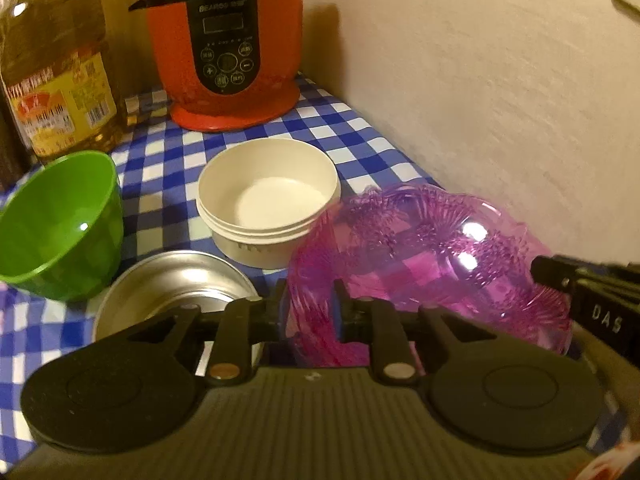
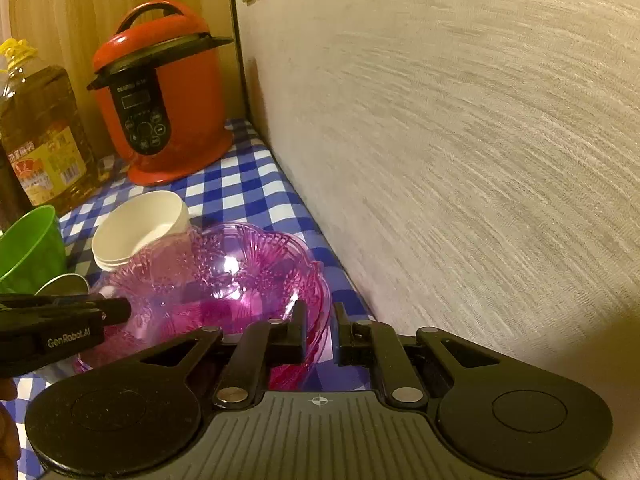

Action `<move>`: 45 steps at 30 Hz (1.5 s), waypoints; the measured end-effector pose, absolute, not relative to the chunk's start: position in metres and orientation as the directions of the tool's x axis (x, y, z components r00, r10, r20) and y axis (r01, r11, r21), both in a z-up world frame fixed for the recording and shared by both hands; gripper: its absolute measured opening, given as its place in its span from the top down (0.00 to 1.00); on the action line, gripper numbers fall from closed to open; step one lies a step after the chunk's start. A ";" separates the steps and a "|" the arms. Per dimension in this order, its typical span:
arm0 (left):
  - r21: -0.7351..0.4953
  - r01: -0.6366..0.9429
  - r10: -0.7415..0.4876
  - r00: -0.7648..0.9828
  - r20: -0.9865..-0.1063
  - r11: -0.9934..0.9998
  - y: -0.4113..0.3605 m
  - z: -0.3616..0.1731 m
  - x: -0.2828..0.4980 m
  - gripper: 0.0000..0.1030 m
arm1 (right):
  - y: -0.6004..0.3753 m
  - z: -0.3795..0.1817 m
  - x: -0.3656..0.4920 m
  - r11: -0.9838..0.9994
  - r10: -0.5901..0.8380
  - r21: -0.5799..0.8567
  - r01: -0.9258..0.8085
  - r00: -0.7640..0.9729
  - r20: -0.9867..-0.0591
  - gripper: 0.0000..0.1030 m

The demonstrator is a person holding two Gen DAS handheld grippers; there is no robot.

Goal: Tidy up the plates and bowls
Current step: 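Carry the pink plate with both grippers toward the pink plate by the wall, then lower the pink plate onto the other pink plate and open both grippers, then move both grippers to the pink plate beside the brown jar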

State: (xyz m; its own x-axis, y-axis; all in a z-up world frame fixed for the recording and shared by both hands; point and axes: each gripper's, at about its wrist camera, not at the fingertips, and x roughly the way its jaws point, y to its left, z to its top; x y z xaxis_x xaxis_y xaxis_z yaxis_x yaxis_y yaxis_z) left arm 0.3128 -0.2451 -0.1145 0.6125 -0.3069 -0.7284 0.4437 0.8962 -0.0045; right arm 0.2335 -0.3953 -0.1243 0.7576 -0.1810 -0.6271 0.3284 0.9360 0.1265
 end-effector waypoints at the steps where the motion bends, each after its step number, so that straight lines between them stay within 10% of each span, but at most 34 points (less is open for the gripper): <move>1: 0.000 0.444 -0.304 0.614 -0.729 0.896 -0.246 -0.114 0.313 0.76 | -0.395 -0.124 0.234 0.937 -0.184 0.122 0.327 0.760 -0.623 0.89; 7: -0.033 0.432 -0.326 0.627 -0.708 0.901 -0.240 -0.110 0.309 0.68 | -0.396 -0.123 0.230 0.935 -0.173 0.149 0.322 0.781 -0.601 0.51; 45: -0.136 0.186 -0.226 0.666 -0.710 0.973 -0.077 -0.028 0.164 0.64 | -0.281 -0.043 0.119 0.955 0.042 0.261 0.141 0.806 -0.591 0.51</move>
State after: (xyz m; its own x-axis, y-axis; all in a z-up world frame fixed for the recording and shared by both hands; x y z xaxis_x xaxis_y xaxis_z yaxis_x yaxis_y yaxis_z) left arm 0.1641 -0.0773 -0.0283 0.6663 -0.2263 -0.7105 0.1858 0.9732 -0.1356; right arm 0.1187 -0.2812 -0.0427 0.8058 0.0425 -0.5907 0.1408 0.9551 0.2607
